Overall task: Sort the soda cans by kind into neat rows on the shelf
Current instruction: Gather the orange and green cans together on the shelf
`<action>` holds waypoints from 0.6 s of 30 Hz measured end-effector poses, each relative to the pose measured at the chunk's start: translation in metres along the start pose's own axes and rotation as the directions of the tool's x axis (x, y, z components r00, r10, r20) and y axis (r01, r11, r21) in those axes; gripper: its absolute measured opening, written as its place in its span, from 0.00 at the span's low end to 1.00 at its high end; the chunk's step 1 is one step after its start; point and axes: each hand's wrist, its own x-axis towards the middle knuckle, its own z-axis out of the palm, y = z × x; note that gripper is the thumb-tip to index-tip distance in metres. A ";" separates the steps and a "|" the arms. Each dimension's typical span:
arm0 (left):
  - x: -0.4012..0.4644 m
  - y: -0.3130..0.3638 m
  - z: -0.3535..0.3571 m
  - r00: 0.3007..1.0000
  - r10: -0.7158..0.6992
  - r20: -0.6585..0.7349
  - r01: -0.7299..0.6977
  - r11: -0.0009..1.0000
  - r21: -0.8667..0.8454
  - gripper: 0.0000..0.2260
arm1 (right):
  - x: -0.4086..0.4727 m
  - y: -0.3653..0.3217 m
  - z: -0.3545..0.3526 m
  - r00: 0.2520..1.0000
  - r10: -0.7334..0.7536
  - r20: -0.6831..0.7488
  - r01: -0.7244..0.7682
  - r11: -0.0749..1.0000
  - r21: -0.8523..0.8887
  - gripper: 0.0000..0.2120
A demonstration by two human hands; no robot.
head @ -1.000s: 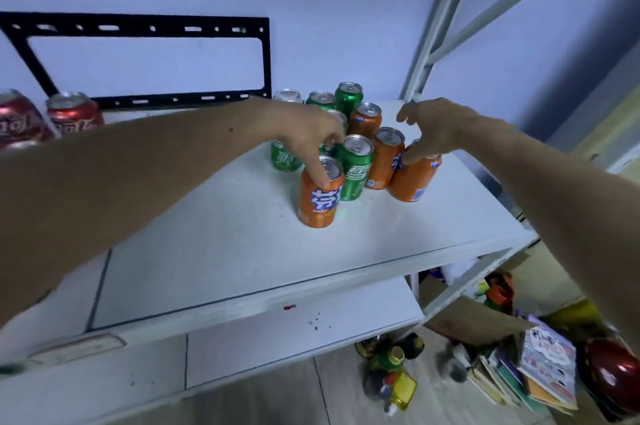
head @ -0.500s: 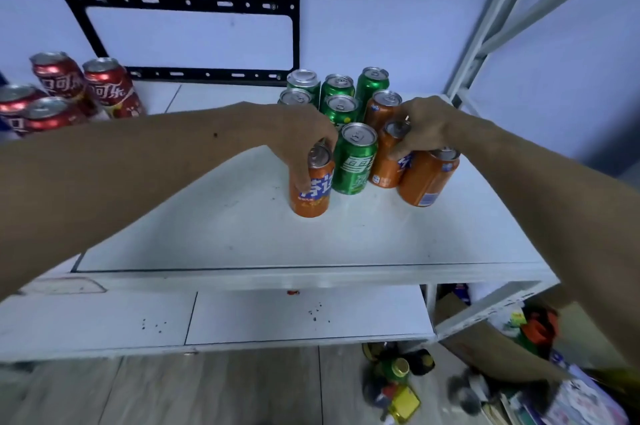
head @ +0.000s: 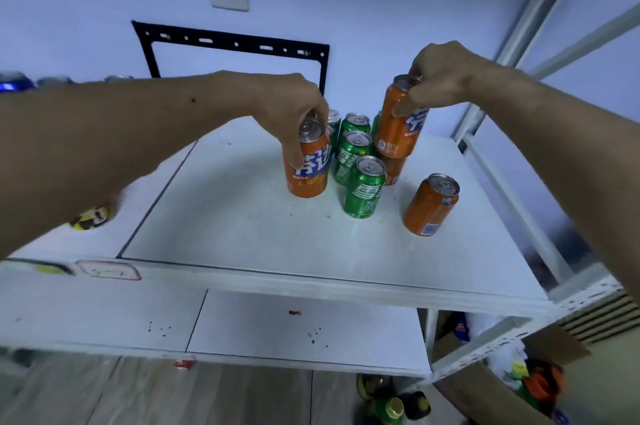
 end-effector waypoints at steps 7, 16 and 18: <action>-0.091 -0.055 -0.034 0.989 -0.138 -0.058 0.139 0.990 -0.001 0.29 | 0.011 -0.110 -0.039 0.981 -0.183 -0.066 0.180 0.982 -0.055 0.29; -0.253 -0.191 -0.040 0.929 -0.344 -0.137 0.344 0.939 -0.027 0.31 | 0.040 -0.323 -0.039 0.925 -0.360 -0.117 0.359 0.933 -0.033 0.28; -0.286 -0.224 -0.038 0.924 -0.362 -0.122 0.364 0.931 -0.006 0.31 | 0.046 -0.369 -0.035 0.916 -0.381 -0.126 0.382 0.924 -0.017 0.29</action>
